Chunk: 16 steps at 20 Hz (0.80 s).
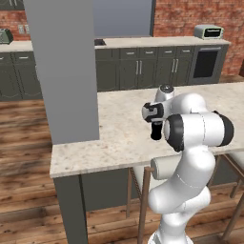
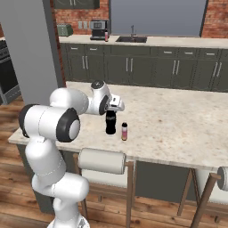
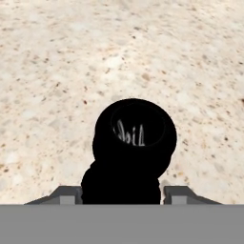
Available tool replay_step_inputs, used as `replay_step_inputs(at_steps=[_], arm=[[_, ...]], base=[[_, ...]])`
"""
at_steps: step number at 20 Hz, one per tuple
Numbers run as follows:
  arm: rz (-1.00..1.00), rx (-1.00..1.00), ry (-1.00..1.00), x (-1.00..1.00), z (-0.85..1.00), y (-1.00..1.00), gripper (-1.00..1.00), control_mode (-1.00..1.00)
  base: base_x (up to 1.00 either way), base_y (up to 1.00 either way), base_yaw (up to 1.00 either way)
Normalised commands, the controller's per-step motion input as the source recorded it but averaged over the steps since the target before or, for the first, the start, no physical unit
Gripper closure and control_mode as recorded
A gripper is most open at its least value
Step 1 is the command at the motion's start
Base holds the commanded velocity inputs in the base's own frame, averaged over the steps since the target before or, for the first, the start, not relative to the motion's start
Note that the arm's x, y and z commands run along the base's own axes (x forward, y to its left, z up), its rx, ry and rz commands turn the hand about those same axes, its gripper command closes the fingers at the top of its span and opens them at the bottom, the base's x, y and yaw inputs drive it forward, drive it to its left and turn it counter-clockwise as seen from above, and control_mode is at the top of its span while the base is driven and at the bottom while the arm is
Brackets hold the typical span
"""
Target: Place the large bottle from the dining counter next to the other large bottle outside the sink, and place the small bottle from the dining counter next to the other small bottle inside the sink.
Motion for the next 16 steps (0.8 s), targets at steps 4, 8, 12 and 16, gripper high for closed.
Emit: replay_step_inputs(at_steps=[4,8,12,16], arm=[[0.0,0.0,-0.03,0.0,0.0,0.0,1.0,-1.0],[0.0,0.02,-0.07,-0.02,0.05,0.0,1.0,-1.0],[0.0,0.02,-0.1,-0.16,0.18,0.0,1.0,-1.0],[0.0,0.02,-0.11,-0.24,0.25,0.0,1.0,-1.0]], base=[[0.0,0.0,0.0],[0.0,0.0,0.0],[0.0,0.0,0.0],[0.0,0.0,0.0]])
